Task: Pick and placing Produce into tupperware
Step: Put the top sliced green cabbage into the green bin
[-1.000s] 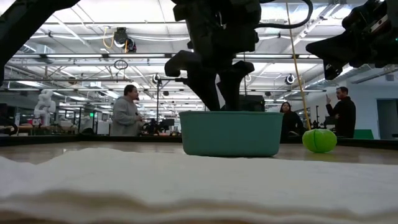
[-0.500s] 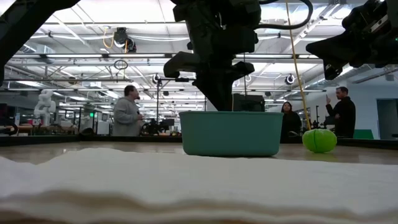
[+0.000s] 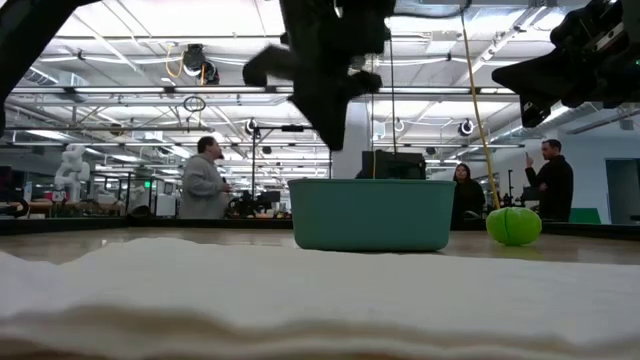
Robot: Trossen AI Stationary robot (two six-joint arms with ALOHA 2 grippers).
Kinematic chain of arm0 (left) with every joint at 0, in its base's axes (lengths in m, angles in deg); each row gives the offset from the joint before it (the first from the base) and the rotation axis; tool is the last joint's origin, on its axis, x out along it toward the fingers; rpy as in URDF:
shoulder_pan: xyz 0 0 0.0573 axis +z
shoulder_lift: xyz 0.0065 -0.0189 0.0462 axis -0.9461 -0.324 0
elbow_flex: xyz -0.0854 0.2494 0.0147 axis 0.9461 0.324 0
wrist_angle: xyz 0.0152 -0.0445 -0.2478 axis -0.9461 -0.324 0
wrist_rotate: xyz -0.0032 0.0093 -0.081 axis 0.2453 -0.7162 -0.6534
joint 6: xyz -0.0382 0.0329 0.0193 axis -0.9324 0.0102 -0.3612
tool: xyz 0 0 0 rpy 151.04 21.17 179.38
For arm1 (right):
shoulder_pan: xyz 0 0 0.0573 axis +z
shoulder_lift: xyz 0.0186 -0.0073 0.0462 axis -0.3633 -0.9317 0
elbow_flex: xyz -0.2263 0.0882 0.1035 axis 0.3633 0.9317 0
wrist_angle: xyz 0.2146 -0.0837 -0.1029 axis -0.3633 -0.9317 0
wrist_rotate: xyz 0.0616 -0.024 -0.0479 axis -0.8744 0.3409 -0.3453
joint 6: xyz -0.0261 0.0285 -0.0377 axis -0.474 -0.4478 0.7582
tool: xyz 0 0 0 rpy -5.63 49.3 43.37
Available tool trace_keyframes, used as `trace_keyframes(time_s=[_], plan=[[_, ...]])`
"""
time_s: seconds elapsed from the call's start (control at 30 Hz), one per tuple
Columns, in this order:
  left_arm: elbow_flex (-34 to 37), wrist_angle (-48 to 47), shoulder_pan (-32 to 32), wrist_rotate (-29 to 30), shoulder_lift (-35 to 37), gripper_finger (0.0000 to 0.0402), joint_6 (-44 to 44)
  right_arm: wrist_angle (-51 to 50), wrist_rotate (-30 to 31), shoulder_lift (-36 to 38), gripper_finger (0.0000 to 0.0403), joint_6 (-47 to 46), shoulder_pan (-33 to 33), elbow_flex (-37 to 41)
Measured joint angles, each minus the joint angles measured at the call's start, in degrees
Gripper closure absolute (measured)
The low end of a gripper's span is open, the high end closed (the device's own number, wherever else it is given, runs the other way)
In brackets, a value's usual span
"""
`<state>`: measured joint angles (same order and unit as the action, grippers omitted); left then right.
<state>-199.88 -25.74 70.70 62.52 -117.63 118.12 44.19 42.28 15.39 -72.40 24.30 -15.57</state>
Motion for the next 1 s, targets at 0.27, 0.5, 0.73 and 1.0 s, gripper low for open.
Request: trace_keyframes(time_s=[0.27, 0.5, 0.73, 1.0], plan=[[0.0, 0.0, 0.6, -0.2, 8.8, 0.0399, -4.4, 0.0, 0.0, 0.0, 0.0403, -0.2, 0.0, 0.0], [-0.1, 0.2, 1.1, -3.2, 16.7, 0.0399, -7.6, 0.0, 0.0, 0.0, 0.0403, -0.2, 0.0, 0.0], [-0.1, 0.2, 1.1, -4.0, 22.6, 0.0400, -9.8, 0.0, 0.0, 0.0, 0.0403, -0.2, 0.0, 0.0], [-0.1, -4.9, 2.1, -0.7, 29.4, 0.0401, -14.3, -0.1, 0.0, 0.0, 0.0403, -0.2, 0.0, 0.0]])
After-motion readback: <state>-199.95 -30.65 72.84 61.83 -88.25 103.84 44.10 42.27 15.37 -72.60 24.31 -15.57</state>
